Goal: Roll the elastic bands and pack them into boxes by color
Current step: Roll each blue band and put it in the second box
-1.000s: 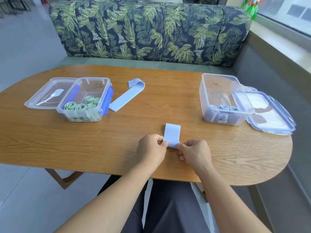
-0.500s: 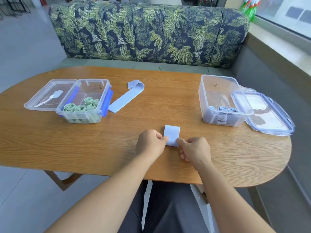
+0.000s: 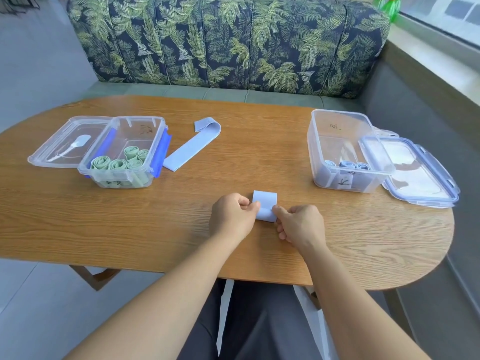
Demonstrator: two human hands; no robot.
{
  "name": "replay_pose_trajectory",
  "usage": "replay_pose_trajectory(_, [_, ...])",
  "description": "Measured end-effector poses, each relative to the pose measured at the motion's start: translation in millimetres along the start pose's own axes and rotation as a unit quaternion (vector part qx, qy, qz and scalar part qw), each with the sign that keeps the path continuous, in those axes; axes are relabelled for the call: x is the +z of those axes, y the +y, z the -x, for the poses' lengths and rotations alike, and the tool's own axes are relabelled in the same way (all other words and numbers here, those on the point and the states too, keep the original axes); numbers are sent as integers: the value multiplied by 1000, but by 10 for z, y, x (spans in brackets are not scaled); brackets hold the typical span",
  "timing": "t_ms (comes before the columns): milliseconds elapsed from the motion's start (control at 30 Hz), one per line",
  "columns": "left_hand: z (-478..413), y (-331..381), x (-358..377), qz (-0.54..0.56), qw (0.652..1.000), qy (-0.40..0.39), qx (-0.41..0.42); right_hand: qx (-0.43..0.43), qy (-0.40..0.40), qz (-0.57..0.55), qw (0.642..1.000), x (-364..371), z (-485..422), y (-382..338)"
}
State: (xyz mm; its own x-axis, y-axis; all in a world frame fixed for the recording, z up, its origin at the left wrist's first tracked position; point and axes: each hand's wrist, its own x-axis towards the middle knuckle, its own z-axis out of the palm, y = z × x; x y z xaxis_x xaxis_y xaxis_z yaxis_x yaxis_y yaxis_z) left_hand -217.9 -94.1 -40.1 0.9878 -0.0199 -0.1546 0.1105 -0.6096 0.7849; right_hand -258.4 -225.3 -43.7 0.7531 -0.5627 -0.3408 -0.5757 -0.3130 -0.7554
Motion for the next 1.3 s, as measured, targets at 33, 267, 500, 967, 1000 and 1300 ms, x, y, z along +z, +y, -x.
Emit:
replay_pose_trajectory(33, [28,-24,7,15,1000,2,8,1,0,1,1000,-2,-7,-2])
replay_pose_trajectory(267, [50,-43,40,15,1000,5,13,-3,4,8,1000,-17,-2,-46])
replay_pose_trajectory(500, [-20,33,13,-15,999,-9,-28,-18,14,-29,999,-36,79,69])
replay_pose_trajectory(967, [-140,93,-5,-22,999,-22,-42,-26,12,-24,999,37,26,37])
replay_pose_trajectory(1000, [-155,97,-2,-22,999,-21,-43,-26,14,-23,999,46,12,41])
replay_pose_trajectory(1300, [-226,72,48,-1,1000,0,-22,-5,22,-21,1000,51,-73,-28])
